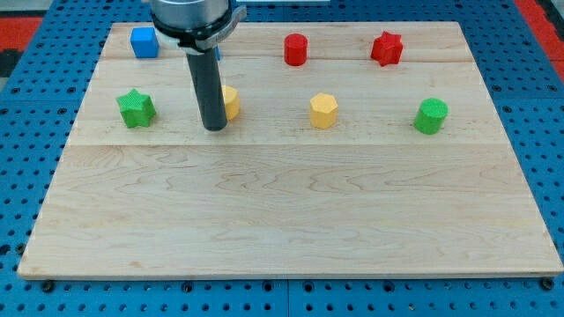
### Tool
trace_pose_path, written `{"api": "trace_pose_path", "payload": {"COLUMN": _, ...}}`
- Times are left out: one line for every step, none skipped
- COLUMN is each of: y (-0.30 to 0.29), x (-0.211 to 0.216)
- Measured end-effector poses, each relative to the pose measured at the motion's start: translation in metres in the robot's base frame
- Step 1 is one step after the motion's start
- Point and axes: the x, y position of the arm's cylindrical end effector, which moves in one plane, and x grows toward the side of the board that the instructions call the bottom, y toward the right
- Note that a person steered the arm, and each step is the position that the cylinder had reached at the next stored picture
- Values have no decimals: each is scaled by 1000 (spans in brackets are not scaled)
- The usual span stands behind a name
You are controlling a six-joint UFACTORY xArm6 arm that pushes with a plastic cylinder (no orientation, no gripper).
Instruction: Nudge the green star up a bit
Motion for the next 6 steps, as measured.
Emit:
{"api": "trace_pose_path", "payload": {"y": 54, "x": 36}}
{"api": "trace_pose_path", "payload": {"y": 56, "x": 47}}
{"api": "trace_pose_path", "payload": {"y": -56, "x": 48}}
{"api": "trace_pose_path", "payload": {"y": -86, "x": 18}}
{"api": "trace_pose_path", "payload": {"y": -113, "x": 5}}
{"api": "trace_pose_path", "payload": {"y": -127, "x": -7}}
